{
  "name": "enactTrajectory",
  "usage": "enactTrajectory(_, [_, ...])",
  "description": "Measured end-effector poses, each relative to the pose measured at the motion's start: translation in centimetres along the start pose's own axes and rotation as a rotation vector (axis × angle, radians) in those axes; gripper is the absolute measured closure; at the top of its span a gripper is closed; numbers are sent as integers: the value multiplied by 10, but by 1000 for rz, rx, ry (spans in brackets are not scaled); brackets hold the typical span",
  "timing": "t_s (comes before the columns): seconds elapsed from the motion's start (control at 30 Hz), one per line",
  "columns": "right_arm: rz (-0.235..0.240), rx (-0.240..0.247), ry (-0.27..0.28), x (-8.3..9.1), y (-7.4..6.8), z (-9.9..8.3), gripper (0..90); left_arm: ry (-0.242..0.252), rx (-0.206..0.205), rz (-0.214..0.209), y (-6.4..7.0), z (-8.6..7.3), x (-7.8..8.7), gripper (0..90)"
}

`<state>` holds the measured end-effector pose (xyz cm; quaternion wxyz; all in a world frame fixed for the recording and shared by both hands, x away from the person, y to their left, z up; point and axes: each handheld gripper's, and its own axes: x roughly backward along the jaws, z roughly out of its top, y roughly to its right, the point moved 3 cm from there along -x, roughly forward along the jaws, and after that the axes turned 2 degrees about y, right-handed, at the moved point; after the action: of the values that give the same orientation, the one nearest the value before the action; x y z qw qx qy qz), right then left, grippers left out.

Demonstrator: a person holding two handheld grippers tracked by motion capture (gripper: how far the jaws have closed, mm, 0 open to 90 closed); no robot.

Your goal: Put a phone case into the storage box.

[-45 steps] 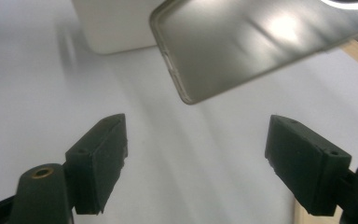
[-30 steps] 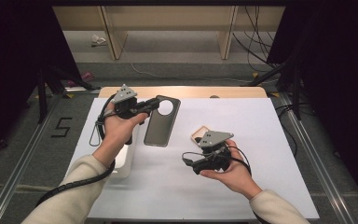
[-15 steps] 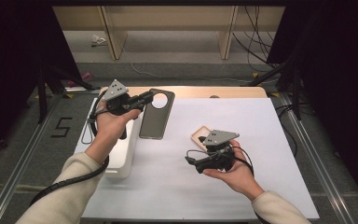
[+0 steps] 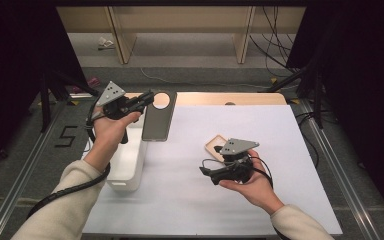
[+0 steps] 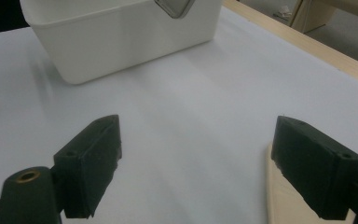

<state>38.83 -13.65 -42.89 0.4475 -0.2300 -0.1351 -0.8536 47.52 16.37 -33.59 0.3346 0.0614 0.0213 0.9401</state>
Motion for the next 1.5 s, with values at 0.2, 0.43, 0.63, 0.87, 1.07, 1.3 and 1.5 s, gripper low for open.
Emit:
enactTrajectory(0.2, [-1,-5,4,0,1,0,169,15,-6,12,-10,2,4,820])
enactTrajectory(0.43, [0,-19,13,1,1,0,168,15,-12,30,-22,2,8,820])
enactTrajectory(0.63, [-4,-33,24,2,3,0,168,25,-9,37,-30,3,10,820])
enactTrajectory(0.87, [-2,-39,28,2,3,0,168,33,-5,44,-39,3,12,819])
enactTrajectory(1.07, [0,-44,31,2,4,0,167,40,4,55,-48,6,15,820])
enactTrajectory(1.3, [2,-50,36,3,4,0,166,38,16,72,-60,7,17,820])
enactTrajectory(1.5, [3,-55,38,3,4,-1,165,32,12,85,-69,5,18,820])
